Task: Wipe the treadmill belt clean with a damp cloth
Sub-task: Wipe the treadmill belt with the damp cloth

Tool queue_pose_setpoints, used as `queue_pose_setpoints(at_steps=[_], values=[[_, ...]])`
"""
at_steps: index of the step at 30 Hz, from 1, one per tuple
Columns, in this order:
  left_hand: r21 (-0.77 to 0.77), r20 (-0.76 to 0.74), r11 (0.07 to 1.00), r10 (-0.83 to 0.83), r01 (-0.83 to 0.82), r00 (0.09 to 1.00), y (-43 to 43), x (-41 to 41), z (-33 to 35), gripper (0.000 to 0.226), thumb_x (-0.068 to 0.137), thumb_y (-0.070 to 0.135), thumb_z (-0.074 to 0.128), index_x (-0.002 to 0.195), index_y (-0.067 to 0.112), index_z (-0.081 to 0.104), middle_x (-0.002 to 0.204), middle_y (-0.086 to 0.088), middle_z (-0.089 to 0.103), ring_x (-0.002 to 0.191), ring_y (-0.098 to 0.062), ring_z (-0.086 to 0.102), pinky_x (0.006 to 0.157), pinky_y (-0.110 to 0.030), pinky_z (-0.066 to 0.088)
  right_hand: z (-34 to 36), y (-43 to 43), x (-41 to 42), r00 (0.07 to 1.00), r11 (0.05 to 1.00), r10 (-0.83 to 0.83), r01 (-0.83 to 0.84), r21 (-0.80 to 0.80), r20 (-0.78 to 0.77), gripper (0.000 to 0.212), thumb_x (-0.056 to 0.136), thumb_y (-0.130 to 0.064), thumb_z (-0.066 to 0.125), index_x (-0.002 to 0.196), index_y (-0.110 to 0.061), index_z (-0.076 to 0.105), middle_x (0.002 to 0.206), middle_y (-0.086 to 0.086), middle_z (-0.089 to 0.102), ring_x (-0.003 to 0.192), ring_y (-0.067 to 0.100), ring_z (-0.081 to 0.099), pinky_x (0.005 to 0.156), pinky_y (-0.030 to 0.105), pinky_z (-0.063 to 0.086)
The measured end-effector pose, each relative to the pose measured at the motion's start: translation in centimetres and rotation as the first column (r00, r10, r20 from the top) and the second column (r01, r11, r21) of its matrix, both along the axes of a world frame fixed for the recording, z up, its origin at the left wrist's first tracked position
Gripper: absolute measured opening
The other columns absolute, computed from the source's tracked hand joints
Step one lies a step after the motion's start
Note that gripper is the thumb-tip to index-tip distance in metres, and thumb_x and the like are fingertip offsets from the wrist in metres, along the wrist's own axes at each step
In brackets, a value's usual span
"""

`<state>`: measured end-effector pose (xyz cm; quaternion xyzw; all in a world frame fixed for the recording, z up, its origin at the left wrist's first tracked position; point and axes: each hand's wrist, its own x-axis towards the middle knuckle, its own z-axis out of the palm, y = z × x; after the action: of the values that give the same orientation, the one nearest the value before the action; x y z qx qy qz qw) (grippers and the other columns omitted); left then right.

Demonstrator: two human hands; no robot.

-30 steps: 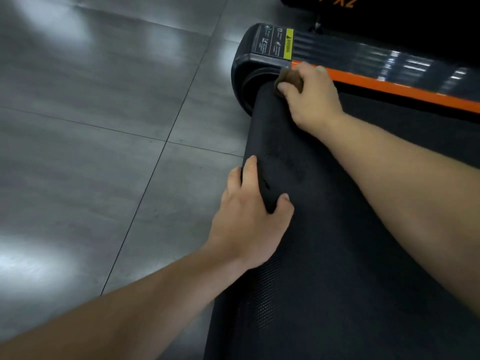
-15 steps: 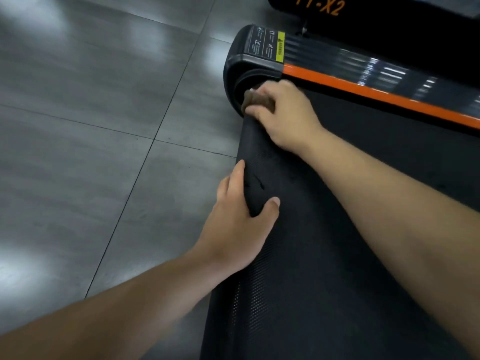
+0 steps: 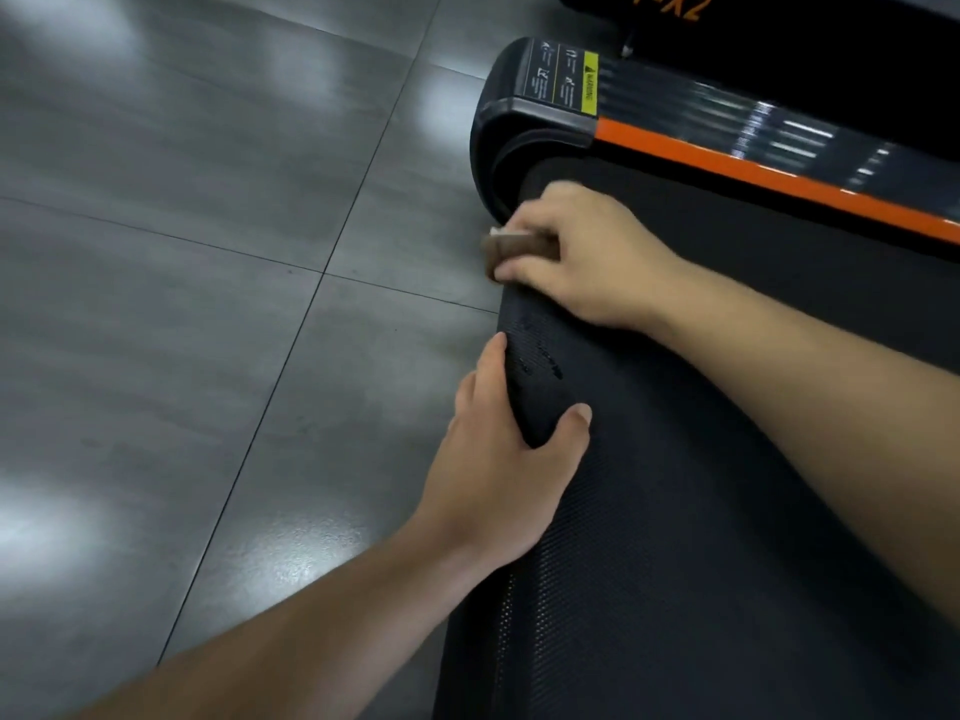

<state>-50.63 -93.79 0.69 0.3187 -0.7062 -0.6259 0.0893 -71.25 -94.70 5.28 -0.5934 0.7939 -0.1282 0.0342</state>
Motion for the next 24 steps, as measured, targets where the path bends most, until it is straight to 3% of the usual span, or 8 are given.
queue_pose_setpoints(at_steps=[2, 4, 7, 9, 14, 19, 21, 24], values=[[-0.002, -0.009, 1.0, 0.01, -0.01, 1.0, -0.1, 0.0, -0.2, 0.08, 0.084, 0.061, 0.061, 0.152, 0.049, 0.021, 0.144, 0.024, 0.042, 0.13, -0.001, 0.047, 0.109, -0.038, 0.044, 0.8, 0.1, -0.7, 0.999, 0.998, 0.05, -0.05, 0.025, -0.017, 0.025, 0.086, -0.044, 0.073, 0.101, -0.025, 0.07, 0.094, -0.001, 0.054, 0.091, 0.018, 0.053, 0.078, 0.031, 0.039], [0.007, -0.018, 1.0, 0.002, -0.002, 1.0, 0.0, -0.1, -0.5, 0.078, 0.082, 0.062, 0.06, 0.15, 0.048, 0.025, 0.142, 0.022, 0.045, 0.128, -0.002, 0.049, 0.107, -0.038, 0.045, 1.2, -1.6, -3.3, 0.994, 0.994, -0.103, 0.102, -0.037, -0.033, 0.024, 0.087, -0.042, 0.073, 0.097, -0.02, 0.07, 0.091, -0.001, 0.056, 0.09, 0.021, 0.057, 0.076, 0.031, 0.042], [0.032, -0.03, 0.999, 0.001, 0.0, 1.0, 0.0, -0.1, -0.5, 0.08, 0.08, 0.064, 0.06, 0.15, 0.049, 0.025, 0.143, 0.022, 0.046, 0.128, -0.003, 0.051, 0.106, -0.037, 0.046, 0.7, -3.0, -3.7, 0.966, 0.961, -0.251, 0.242, -0.134, -0.058, 0.022, 0.088, -0.045, 0.069, 0.097, -0.026, 0.066, 0.099, 0.001, 0.053, 0.1, 0.025, 0.056, 0.09, 0.041, 0.048], [0.033, -0.03, 0.999, -0.006, 0.007, 1.0, -0.1, 0.0, -0.5, 0.081, 0.08, 0.064, 0.058, 0.151, 0.048, 0.023, 0.146, 0.02, 0.044, 0.129, -0.002, 0.049, 0.109, -0.038, 0.044, -0.1, -1.0, -0.9, 0.983, 0.98, -0.174, 0.167, -0.109, -0.059, 0.024, 0.087, -0.048, 0.068, 0.099, -0.028, 0.065, 0.101, 0.002, 0.048, 0.103, 0.028, 0.054, 0.091, 0.042, 0.046], [0.032, -0.061, 0.999, -0.04, 0.042, 0.997, 0.4, 1.2, -0.3, 0.07, 0.088, 0.055, 0.054, 0.151, 0.052, 0.023, 0.147, 0.025, 0.042, 0.133, 0.009, 0.041, 0.114, -0.034, 0.037, 0.8, 6.3, 3.0, 0.984, 0.993, 0.118, -0.115, -0.032, 0.136, 0.027, 0.086, -0.045, 0.069, 0.106, -0.027, 0.068, 0.101, -0.001, 0.054, 0.096, 0.016, 0.056, 0.085, 0.033, 0.045], [0.074, -0.04, 0.997, -0.032, 0.035, 0.999, 1.1, 2.4, 0.0, 0.066, 0.093, 0.051, 0.054, 0.15, 0.058, 0.021, 0.146, 0.032, 0.04, 0.131, 0.015, 0.038, 0.112, -0.028, 0.035, 0.2, 2.2, -2.0, 0.95, 0.932, -0.299, 0.311, -0.187, 0.092, 0.027, 0.091, -0.042, 0.066, 0.112, -0.026, 0.066, 0.108, 0.002, 0.054, 0.102, 0.024, 0.057, 0.09, 0.035, 0.044], [0.124, -0.068, 0.991, -0.034, 0.042, 0.997, 1.5, 3.2, -0.5, 0.061, 0.094, 0.053, 0.051, 0.149, 0.059, 0.025, 0.147, 0.032, 0.042, 0.134, 0.013, 0.038, 0.113, -0.03, 0.033, -0.3, 3.8, 0.1, 0.972, 0.956, -0.232, 0.236, -0.172, 0.045, 0.027, 0.091, -0.046, 0.062, 0.11, -0.028, 0.065, 0.105, 0.0, 0.053, 0.101, 0.023, 0.056, 0.095, 0.043, 0.046], [0.201, -0.097, 0.979, 0.038, -0.018, 0.995, 2.2, 4.1, -1.3, 0.077, 0.084, 0.063, 0.046, 0.156, 0.048, 0.022, 0.153, 0.035, 0.033, 0.141, 0.015, 0.026, 0.123, -0.034, 0.022, 0.3, 9.5, 5.9, 0.978, 0.993, 0.056, -0.034, -0.11, 0.201, 0.029, 0.089, -0.048, 0.059, 0.111, -0.03, 0.067, 0.1, -0.006, 0.053, 0.095, 0.014, 0.055, 0.089, 0.04, 0.047]])
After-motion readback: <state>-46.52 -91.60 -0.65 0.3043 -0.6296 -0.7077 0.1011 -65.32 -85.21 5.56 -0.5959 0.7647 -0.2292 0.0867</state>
